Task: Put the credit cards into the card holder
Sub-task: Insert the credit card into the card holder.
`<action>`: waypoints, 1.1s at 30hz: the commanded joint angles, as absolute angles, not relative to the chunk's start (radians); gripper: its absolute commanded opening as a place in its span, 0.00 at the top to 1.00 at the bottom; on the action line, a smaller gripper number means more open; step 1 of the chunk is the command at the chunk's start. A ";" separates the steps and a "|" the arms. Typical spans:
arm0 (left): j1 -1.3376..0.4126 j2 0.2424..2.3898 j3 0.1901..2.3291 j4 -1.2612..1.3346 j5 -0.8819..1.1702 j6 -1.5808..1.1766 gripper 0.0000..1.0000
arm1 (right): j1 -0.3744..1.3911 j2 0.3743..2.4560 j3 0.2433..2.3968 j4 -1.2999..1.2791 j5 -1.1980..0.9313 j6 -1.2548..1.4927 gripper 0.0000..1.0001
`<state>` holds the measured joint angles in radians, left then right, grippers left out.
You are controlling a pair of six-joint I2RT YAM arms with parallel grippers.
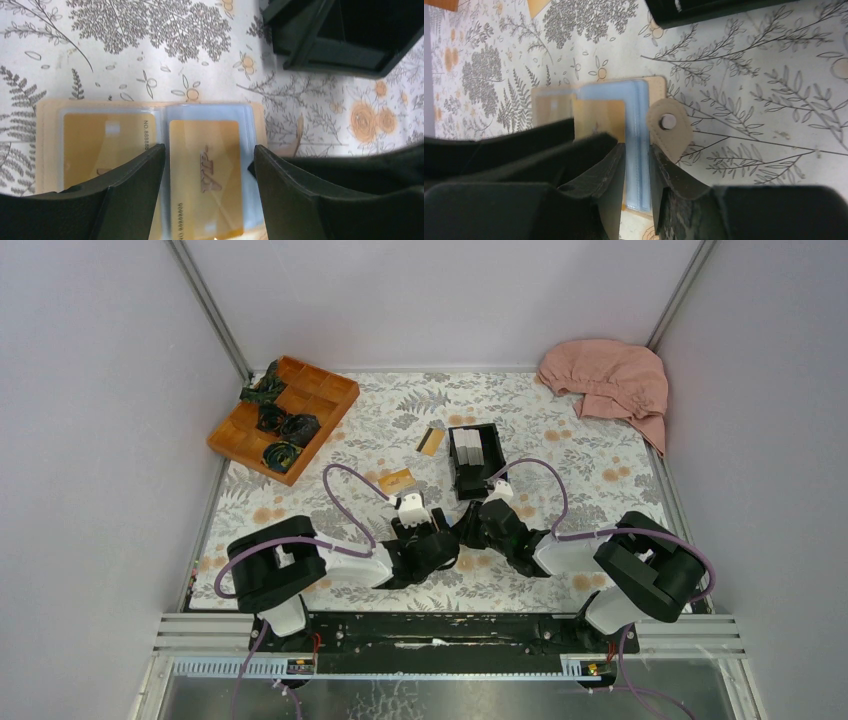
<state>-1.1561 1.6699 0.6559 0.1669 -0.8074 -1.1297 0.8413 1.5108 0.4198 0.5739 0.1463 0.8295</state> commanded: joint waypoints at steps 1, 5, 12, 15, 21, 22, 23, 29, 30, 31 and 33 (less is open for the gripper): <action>-1.114 1.705 0.646 0.247 -0.746 -1.097 0.27 | 0.871 1.518 0.428 0.492 0.043 0.825 0.68; -1.107 1.689 0.634 0.247 -0.736 -1.091 0.27 | 0.871 1.501 0.430 0.478 0.054 0.822 0.68; -1.110 1.633 0.593 0.240 -0.723 -1.107 0.26 | 0.870 1.489 0.443 0.457 0.072 0.818 0.68; -1.116 1.598 0.576 0.226 -0.733 -1.112 0.26 | 0.870 1.475 0.439 0.458 0.082 0.817 0.68; -1.137 1.531 0.563 0.172 -0.775 -1.109 0.25 | 0.871 1.433 0.452 0.418 0.111 0.803 0.68; -1.140 1.516 0.560 0.166 -0.785 -1.108 0.25 | 0.871 1.429 0.455 0.414 0.113 0.801 0.68; -1.145 1.504 0.557 0.160 -0.792 -1.108 0.25 | 0.871 1.426 0.456 0.411 0.113 0.801 0.68; -1.165 1.427 0.524 0.137 -0.839 -1.109 0.25 | 0.871 1.437 0.465 0.407 0.110 0.795 0.69; -1.169 1.417 0.520 0.131 -0.846 -1.109 0.25 | 0.870 1.441 0.466 0.407 0.108 0.796 0.69; -1.173 1.410 0.515 0.123 -0.853 -1.109 0.25 | 0.870 1.445 0.467 0.407 0.106 0.795 0.69; -1.180 1.401 0.504 0.105 -0.861 -1.113 0.26 | 0.870 1.452 0.468 0.408 0.104 0.795 0.71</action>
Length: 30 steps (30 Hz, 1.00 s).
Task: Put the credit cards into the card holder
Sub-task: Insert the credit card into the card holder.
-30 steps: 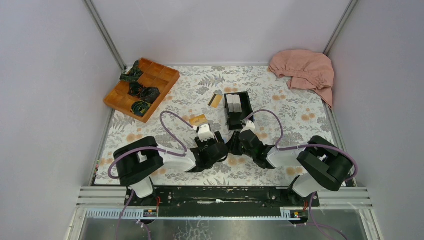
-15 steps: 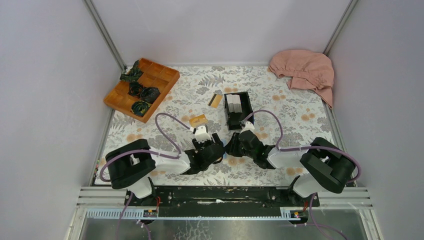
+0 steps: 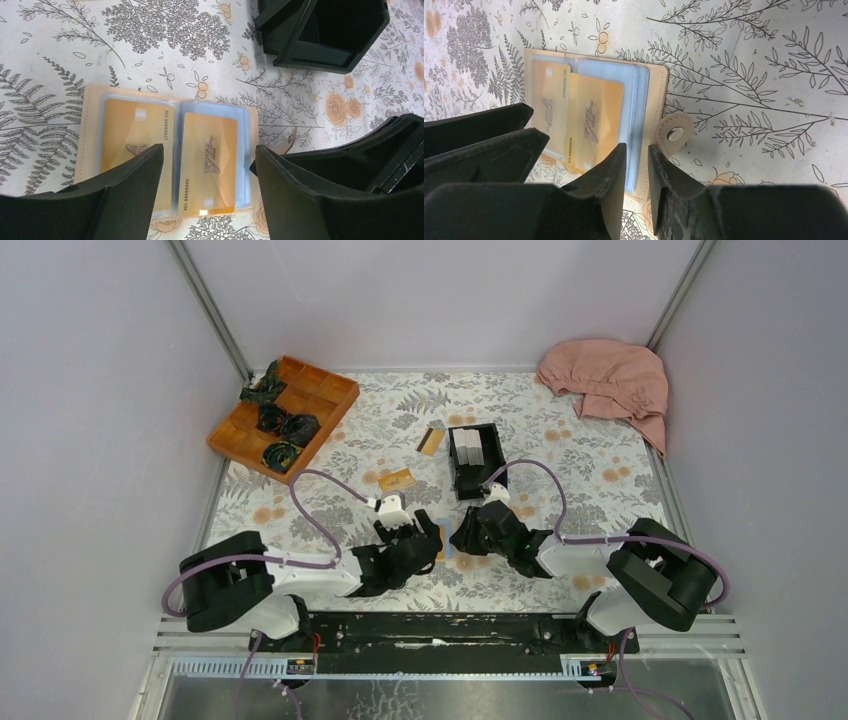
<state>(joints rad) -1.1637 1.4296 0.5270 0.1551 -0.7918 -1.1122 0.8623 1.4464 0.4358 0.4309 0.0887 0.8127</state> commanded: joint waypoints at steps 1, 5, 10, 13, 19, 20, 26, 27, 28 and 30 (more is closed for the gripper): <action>-1.184 1.399 0.497 0.101 -0.865 -1.116 0.27 | 0.870 1.455 0.467 0.409 0.103 0.795 0.72; -1.198 1.399 0.463 0.092 -0.868 -1.139 0.36 | 0.871 1.461 0.468 0.413 0.101 0.796 0.78; -1.212 1.396 0.431 0.088 -0.869 -1.166 0.56 | 0.871 1.474 0.468 0.421 0.095 0.795 0.84; -1.215 1.396 0.430 0.078 -0.877 -1.165 0.63 | 0.871 1.480 0.465 0.427 0.094 0.796 0.86; -1.224 1.411 0.442 0.054 -0.895 -1.162 0.79 | 0.870 1.490 0.461 0.437 0.091 0.801 0.88; -1.225 1.420 0.449 0.048 -0.897 -1.164 0.80 | 0.871 1.491 0.461 0.438 0.090 0.801 0.88; -1.229 1.481 0.487 0.008 -0.895 -1.167 0.86 | 0.871 1.491 0.458 0.440 0.088 0.801 0.88; -1.230 1.490 0.492 0.010 -0.892 -1.166 0.87 | 0.870 1.491 0.457 0.439 0.088 0.802 0.88; -1.230 1.499 0.497 0.010 -0.892 -1.164 0.87 | 0.871 1.491 0.456 0.441 0.087 0.802 0.88; -1.233 1.513 0.504 0.017 -0.887 -1.157 0.88 | 0.870 1.492 0.456 0.441 0.086 0.802 0.88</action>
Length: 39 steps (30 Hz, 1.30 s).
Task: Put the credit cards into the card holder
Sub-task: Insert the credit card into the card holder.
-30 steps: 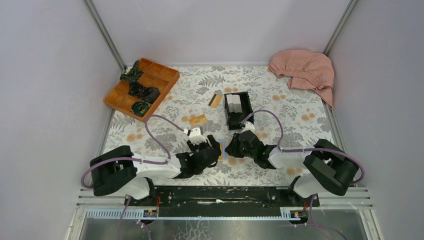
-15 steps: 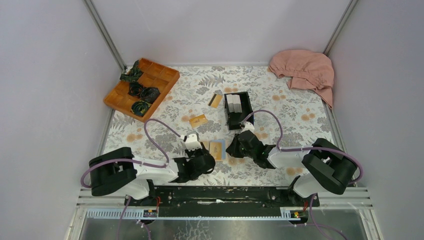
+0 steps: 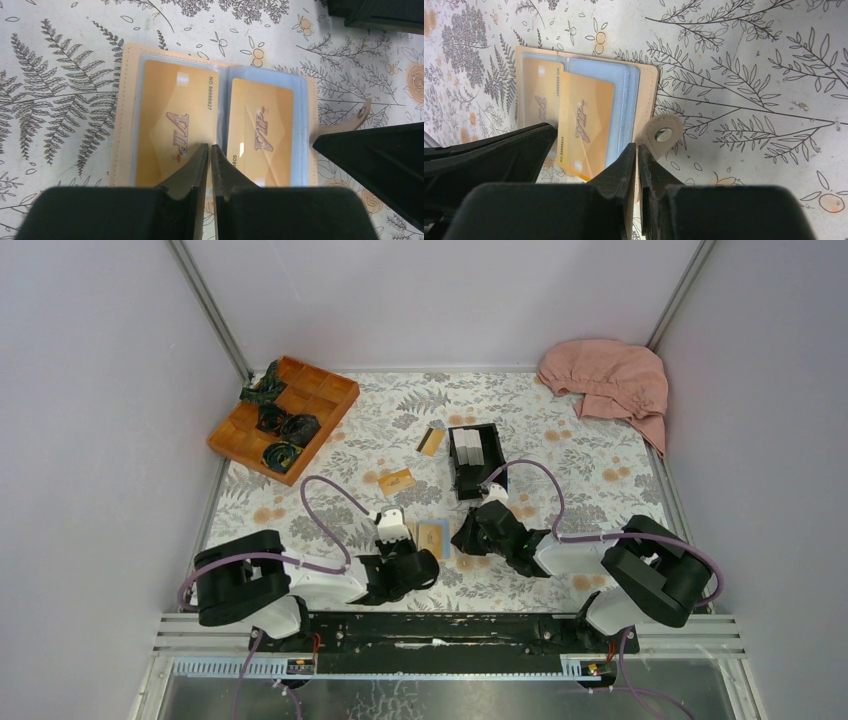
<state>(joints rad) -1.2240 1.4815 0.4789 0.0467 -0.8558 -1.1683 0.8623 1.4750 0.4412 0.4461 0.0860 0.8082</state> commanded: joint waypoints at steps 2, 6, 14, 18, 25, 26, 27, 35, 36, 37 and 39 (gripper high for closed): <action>-1.236 1.525 0.513 0.027 -0.882 -1.146 0.88 | 0.870 1.496 0.454 0.446 0.083 0.802 0.88; -1.240 1.542 0.530 0.041 -0.875 -1.125 0.88 | 0.871 1.506 0.450 0.456 0.079 0.805 0.88; -1.243 1.558 0.550 0.067 -0.872 -1.106 0.88 | 0.876 1.515 0.450 0.468 0.075 0.810 0.88; -1.244 1.578 0.587 0.069 -0.869 -1.087 0.88 | 0.881 1.516 0.446 0.466 0.076 0.813 0.88; -1.251 1.564 0.587 0.062 -0.858 -1.101 0.88 | 0.886 1.503 0.445 0.460 0.083 0.813 0.88; -1.253 1.558 0.584 0.058 -0.860 -1.107 0.88 | 0.888 1.504 0.445 0.460 0.084 0.812 0.88; -1.255 1.553 0.582 0.054 -0.863 -1.111 0.88 | 0.888 1.504 0.445 0.460 0.083 0.813 0.88; -1.265 1.524 0.591 0.019 -0.890 -1.119 0.86 | 0.900 1.505 0.446 0.456 0.095 0.816 0.88; -1.265 1.519 0.595 0.009 -0.897 -1.122 0.85 | 0.901 1.502 0.445 0.455 0.096 0.815 0.88; -1.265 1.515 0.596 -0.002 -0.902 -1.125 0.85 | 0.902 1.500 0.446 0.450 0.100 0.813 0.88; -1.266 1.502 0.596 -0.022 -0.915 -1.134 0.82 | 0.901 1.493 0.450 0.441 0.106 0.810 0.88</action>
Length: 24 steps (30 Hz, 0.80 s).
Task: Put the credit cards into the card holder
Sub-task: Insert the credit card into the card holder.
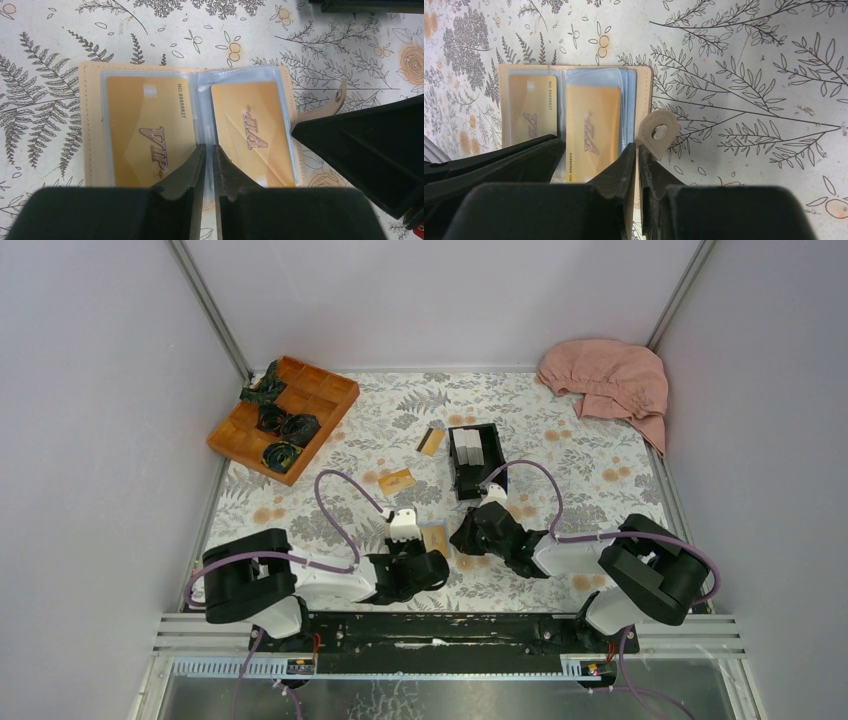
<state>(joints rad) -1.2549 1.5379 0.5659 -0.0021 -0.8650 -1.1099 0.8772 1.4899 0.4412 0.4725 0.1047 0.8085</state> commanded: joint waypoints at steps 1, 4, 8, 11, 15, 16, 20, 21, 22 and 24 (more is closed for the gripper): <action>-1.266 1.493 0.595 -0.030 -0.920 -1.137 0.81 | 0.902 1.491 0.450 0.435 0.110 0.807 0.88; -1.266 1.466 0.584 -0.048 -0.936 -1.146 0.78 | 0.901 1.479 0.456 0.419 0.121 0.802 0.88; -1.266 1.444 0.573 -0.063 -0.942 -1.154 0.76 | 0.902 1.454 0.463 0.390 0.134 0.792 0.87; -1.266 1.446 0.568 -0.064 -0.936 -1.160 0.75 | 0.906 1.436 0.469 0.367 0.141 0.785 0.86; -1.267 1.469 0.565 -0.064 -0.919 -1.165 0.77 | 0.908 1.424 0.477 0.348 0.149 0.781 0.83; -1.267 1.473 0.564 -0.064 -0.917 -1.169 0.77 | 0.908 1.421 0.476 0.346 0.150 0.782 0.83; -1.275 1.461 0.550 -0.077 -0.925 -1.193 0.78 | 0.926 1.400 0.481 0.319 0.171 0.772 0.83; -1.277 1.453 0.547 -0.085 -0.930 -1.197 0.79 | 0.931 1.391 0.484 0.307 0.179 0.767 0.83; -1.277 1.444 0.544 -0.095 -0.937 -1.199 0.79 | 0.935 1.383 0.487 0.298 0.189 0.764 0.83; -1.278 1.427 0.536 -0.109 -0.946 -1.201 0.80 | 0.941 1.369 0.497 0.274 0.201 0.757 0.83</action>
<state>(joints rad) -1.2705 1.4616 0.5579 -0.0624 -0.8906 -1.1793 0.9199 1.4143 0.4500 0.3309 0.1402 0.7856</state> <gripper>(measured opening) 0.212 0.169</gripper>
